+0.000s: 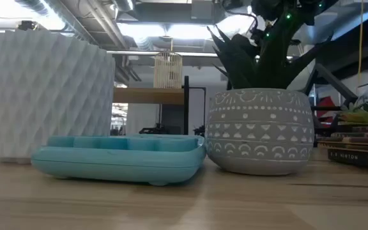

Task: Stock shelves
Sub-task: Put the blue book on the bookshelf

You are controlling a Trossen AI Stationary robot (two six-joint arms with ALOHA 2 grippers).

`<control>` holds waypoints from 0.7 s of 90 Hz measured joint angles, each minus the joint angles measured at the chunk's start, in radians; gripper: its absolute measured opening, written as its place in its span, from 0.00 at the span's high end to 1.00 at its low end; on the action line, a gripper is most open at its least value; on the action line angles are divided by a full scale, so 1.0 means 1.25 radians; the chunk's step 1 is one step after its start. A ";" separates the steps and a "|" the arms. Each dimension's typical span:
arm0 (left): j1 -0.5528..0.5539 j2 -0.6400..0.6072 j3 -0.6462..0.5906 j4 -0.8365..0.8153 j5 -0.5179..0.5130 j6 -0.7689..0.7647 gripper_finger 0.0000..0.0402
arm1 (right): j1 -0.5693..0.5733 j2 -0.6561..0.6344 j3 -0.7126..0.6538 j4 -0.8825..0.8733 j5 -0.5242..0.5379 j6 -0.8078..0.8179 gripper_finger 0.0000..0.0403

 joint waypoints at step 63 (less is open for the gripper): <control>0.013 0.000 0.000 0.000 0.004 -0.008 0.61 | 0.002 -0.043 0.001 -0.086 -0.060 0.002 0.96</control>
